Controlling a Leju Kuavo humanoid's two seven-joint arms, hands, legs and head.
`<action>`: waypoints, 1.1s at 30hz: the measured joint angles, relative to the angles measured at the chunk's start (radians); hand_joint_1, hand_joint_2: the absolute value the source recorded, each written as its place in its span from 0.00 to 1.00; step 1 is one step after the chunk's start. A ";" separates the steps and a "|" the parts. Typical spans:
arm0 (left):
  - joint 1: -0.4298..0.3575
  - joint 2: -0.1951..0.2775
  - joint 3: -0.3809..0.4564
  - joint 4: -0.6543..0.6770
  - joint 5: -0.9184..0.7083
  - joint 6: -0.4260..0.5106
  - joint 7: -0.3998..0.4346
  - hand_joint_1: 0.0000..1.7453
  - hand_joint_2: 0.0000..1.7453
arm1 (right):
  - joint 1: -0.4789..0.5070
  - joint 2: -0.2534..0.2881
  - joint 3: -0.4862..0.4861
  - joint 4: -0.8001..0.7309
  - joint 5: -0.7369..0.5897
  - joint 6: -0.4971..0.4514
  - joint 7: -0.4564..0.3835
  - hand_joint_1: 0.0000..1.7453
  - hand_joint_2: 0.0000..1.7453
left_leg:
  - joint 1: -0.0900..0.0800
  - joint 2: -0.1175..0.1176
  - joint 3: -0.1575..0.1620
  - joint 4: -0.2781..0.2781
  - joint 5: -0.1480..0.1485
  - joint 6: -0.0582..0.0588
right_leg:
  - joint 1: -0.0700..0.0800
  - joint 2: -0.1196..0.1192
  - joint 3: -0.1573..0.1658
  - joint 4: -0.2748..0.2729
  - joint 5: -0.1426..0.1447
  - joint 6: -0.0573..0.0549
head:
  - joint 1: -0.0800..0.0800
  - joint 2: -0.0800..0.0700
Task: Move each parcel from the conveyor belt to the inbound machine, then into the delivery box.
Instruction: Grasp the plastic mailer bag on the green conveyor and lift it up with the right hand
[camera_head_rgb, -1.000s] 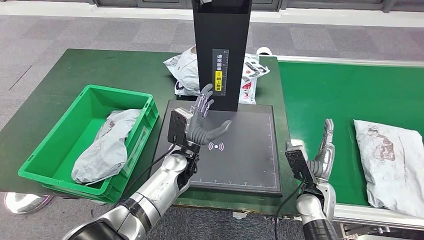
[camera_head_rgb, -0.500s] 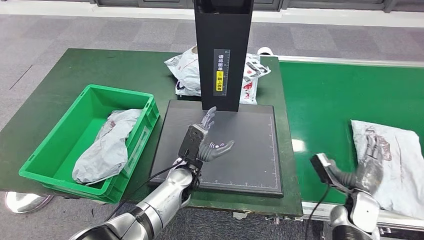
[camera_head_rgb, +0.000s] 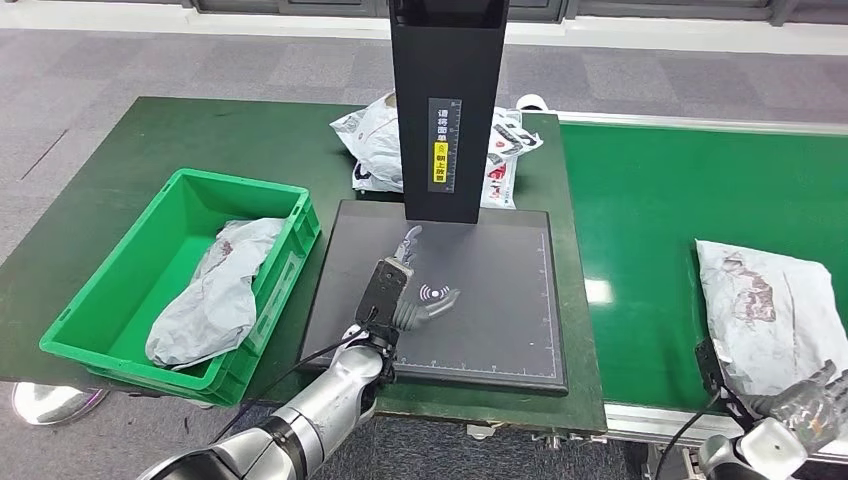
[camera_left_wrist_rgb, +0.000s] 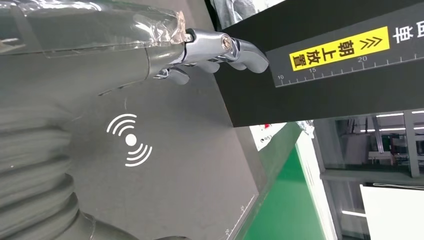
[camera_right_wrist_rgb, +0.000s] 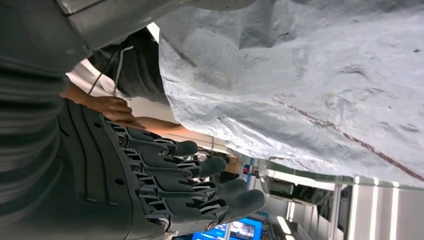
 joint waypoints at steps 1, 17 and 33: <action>0.000 -0.001 0.000 0.003 0.001 0.000 0.000 0.00 1.00 | -0.006 -0.003 0.000 0.013 0.000 0.000 0.000 0.00 1.00 | 0.000 0.000 0.000 0.000 0.000 0.000 | 0.000 0.000 0.000 0.000 0.000 0.000 | 0.000 0.000; -0.029 -0.003 0.018 0.042 0.002 -0.006 -0.027 0.00 1.00 | -0.096 -0.019 -0.016 0.155 -0.065 0.313 -0.109 1.00 1.00 | 0.000 0.001 0.002 0.000 0.000 0.000 | 0.000 0.002 0.002 0.000 0.000 0.001 | 0.000 0.000; -0.031 0.013 0.099 0.029 -0.045 0.011 -0.035 0.00 1.00 | -0.164 0.107 -0.031 0.100 -0.442 0.029 -0.821 1.00 1.00 | 0.000 0.003 0.002 0.000 0.002 -0.001 | 0.001 0.004 0.001 0.001 0.002 0.001 | 0.000 0.000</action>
